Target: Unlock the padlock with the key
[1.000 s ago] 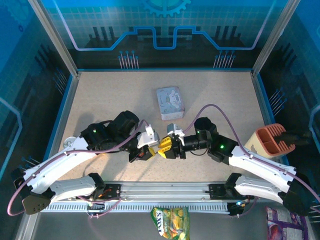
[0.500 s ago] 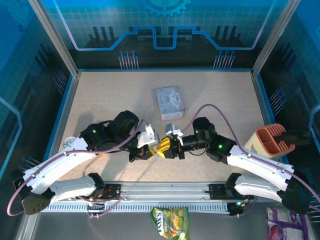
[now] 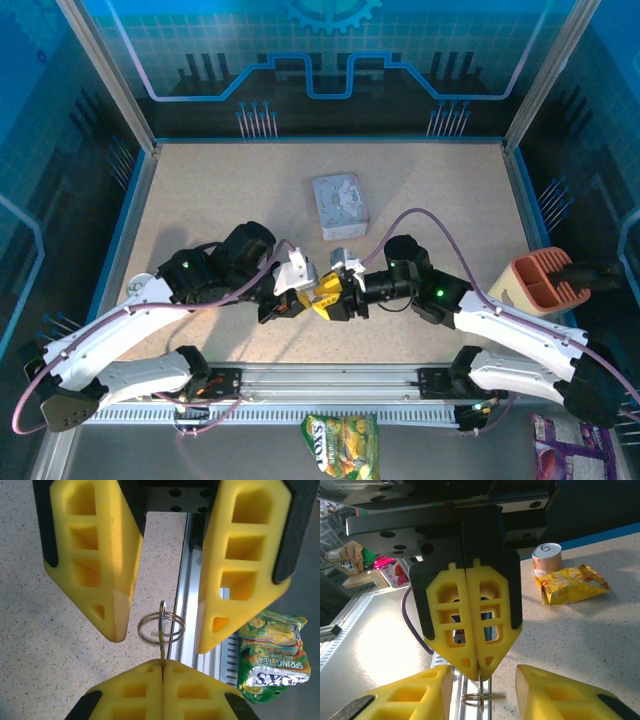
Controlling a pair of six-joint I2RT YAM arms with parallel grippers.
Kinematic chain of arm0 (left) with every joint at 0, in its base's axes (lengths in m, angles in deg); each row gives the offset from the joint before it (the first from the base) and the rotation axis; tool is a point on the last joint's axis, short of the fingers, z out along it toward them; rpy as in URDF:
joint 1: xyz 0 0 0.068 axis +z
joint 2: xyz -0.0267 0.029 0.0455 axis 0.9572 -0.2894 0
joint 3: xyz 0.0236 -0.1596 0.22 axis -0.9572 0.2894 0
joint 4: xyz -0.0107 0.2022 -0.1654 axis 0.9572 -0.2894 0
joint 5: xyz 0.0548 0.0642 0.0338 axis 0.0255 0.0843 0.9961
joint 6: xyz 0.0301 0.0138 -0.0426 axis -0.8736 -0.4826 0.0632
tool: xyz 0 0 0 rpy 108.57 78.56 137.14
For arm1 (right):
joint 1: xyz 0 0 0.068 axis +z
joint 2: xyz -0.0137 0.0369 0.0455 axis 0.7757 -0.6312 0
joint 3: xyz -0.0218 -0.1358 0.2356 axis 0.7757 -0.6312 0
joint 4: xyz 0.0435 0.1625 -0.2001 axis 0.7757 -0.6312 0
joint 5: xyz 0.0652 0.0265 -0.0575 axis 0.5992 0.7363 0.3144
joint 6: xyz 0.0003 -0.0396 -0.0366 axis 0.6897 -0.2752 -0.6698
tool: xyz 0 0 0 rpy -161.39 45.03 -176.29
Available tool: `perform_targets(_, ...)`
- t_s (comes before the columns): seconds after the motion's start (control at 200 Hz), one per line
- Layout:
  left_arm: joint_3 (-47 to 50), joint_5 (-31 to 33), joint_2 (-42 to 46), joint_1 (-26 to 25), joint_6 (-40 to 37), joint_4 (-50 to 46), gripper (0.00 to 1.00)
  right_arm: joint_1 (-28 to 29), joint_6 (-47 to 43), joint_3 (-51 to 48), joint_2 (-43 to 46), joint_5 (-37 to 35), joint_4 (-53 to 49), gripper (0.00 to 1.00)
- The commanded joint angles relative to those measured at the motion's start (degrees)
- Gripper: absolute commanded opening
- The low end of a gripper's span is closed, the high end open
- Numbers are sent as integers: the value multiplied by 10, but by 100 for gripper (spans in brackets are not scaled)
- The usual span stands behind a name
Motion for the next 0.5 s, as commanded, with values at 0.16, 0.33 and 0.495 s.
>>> perform_targets(0.16, 15, 1, 14, -3, -10, 6, 0, 7, -2, 12, -3, -9, -16, 26)
perform_targets(0.33, 20, 2, 18, -3, -10, 6, 0, 8, -2, 9, -2, -2, -14, 16)
perform_targets(0.495, 21, 6, 20, -3, -9, 7, 0, 8, 4, 9, -9, 9, -11, 10)
